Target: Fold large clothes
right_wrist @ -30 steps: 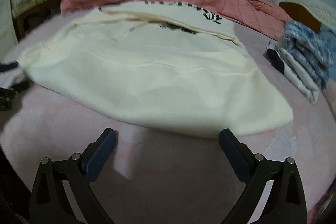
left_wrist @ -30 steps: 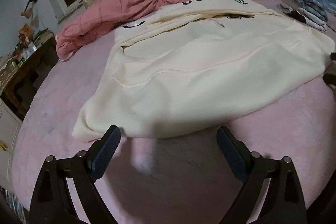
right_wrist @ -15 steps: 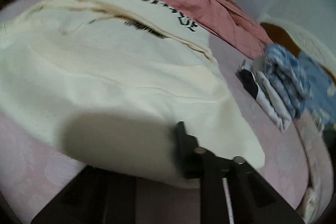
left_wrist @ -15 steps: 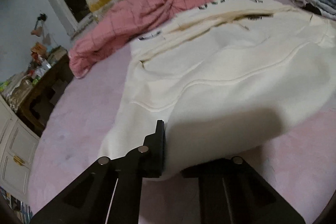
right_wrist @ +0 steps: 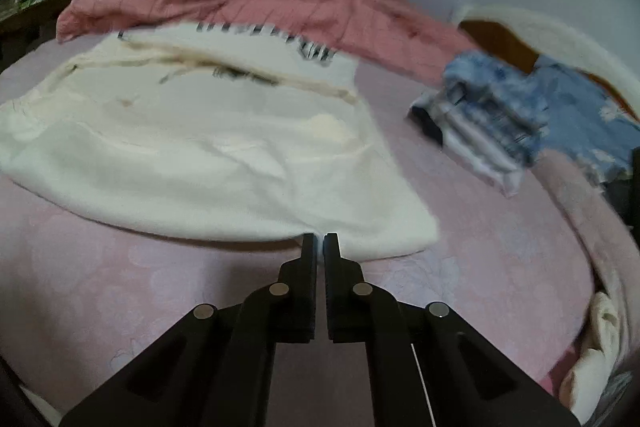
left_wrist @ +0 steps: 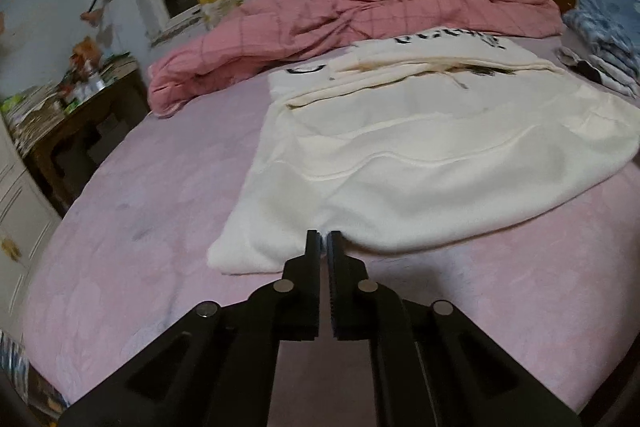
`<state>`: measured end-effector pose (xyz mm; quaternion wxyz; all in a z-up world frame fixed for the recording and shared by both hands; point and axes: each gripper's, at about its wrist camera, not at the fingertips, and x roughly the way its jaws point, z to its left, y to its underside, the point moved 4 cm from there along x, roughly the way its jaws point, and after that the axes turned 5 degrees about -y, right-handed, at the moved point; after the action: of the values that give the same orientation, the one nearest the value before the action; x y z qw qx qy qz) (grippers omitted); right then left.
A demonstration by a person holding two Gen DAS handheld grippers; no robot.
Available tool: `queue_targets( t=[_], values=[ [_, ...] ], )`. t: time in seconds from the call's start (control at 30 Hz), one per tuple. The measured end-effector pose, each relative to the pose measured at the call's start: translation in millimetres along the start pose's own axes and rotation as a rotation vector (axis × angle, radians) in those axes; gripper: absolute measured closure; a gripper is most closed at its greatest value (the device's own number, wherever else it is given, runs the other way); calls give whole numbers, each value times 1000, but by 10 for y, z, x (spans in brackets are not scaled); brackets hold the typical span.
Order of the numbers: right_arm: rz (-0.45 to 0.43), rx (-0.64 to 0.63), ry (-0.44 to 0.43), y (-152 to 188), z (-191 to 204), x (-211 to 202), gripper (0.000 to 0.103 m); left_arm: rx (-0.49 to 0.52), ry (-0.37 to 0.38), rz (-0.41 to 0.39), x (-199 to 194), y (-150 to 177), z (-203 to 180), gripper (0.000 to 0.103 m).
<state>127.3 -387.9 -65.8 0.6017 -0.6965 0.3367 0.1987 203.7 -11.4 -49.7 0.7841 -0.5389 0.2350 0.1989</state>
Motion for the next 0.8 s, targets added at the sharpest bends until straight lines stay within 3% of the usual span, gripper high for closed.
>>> queue_targets(
  t=[0.13, 0.17, 0.2, 0.23, 0.27, 0.3, 0.33, 0.4, 0.47, 0.53, 0.57, 0.73, 0.77, 0.8],
  values=[
    [-16, -19, -15, 4, 19, -29, 97, 4, 11, 20, -1, 27, 1, 80],
    [-13, -15, -25, 16, 10, -29, 96, -10, 25, 33, 3, 46, 18, 70],
    [-5, -5, -45, 33, -1, -31, 90, -28, 48, 44, -7, 74, 37, 59],
    [1, 8, -67, 53, -8, -38, 85, -52, 82, 55, -23, 101, 55, 55],
    [3, 28, -103, 75, -17, -56, 66, -76, 113, 65, -47, 127, 72, 52],
    [-2, 56, -146, 104, -26, -90, 40, -94, 140, 70, -77, 150, 67, 49],
    [-19, 79, -179, 133, -24, -140, 33, -113, 175, 74, -116, 169, 54, 47],
    [-22, 100, -254, 177, 29, -199, 32, -162, 235, 83, -174, 197, 20, 32],
    [20, 172, -412, 240, 119, -193, 31, -241, 337, 130, -171, 234, -42, 26],
    [71, 290, -578, 294, 194, -108, 31, -357, 474, 209, -82, 282, -122, 25],
    [68, 328, -603, 297, 199, -83, 31, -416, 516, 223, -30, 285, -159, 21],
    [23, 482, -629, 137, 178, 95, 30, -543, 503, 195, 149, 67, -236, 21],
    [22, 512, -623, 102, 166, 161, 35, -560, 493, 192, 203, 30, -236, 29],
    [21, 519, -596, 55, 157, 231, 47, -560, 461, 184, 247, -5, -230, 53]
  ],
)
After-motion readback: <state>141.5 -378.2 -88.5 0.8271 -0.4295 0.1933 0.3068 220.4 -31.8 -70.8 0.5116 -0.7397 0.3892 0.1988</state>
